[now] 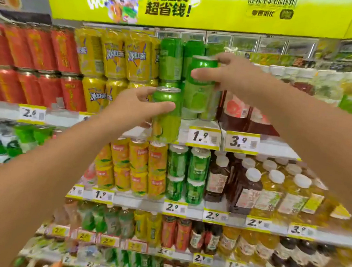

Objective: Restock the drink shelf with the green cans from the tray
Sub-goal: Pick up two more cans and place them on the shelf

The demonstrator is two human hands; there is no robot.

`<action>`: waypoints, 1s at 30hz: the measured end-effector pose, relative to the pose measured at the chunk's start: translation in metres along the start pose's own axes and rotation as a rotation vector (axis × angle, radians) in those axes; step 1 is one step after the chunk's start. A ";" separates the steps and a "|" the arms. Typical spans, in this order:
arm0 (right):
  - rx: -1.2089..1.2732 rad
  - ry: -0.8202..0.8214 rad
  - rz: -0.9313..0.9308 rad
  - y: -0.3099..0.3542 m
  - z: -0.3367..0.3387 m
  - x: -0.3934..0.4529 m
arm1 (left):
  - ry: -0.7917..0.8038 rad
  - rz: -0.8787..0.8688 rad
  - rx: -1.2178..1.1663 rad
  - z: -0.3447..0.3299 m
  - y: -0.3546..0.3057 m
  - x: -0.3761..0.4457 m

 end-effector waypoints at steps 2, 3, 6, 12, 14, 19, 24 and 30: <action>-0.004 -0.033 0.007 0.010 0.002 0.014 | 0.000 0.002 0.005 0.002 0.003 0.007; -0.005 -0.049 0.005 0.015 0.004 0.021 | -0.008 0.004 0.004 0.004 0.004 0.011; 0.027 -0.119 0.000 0.025 0.011 0.046 | -0.009 0.009 -0.007 0.008 0.008 0.017; -0.097 -0.204 -0.031 0.032 0.012 0.081 | 0.001 -0.002 0.000 0.009 0.013 0.027; -0.114 -0.213 -0.044 0.027 0.009 0.092 | 0.006 -0.005 -0.005 0.009 0.014 0.029; -0.113 -0.226 -0.068 0.014 0.000 0.107 | 0.013 -0.029 -0.001 0.010 0.009 0.031; -0.120 -0.232 -0.079 0.012 -0.001 0.112 | 0.029 -0.042 -0.020 0.008 0.007 0.032; -0.119 -0.223 -0.086 0.012 -0.004 0.116 | 0.030 -0.033 -0.062 0.004 0.009 0.034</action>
Point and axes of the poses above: each hand's wrist, its own x-axis towards the middle knuckle, its own z-axis out of the back of the hand, y = z × x, the point moved 9 cm from there along x, towards the middle knuckle, and after that the axes turned 9 degrees about -z, right-handed, at the moved point
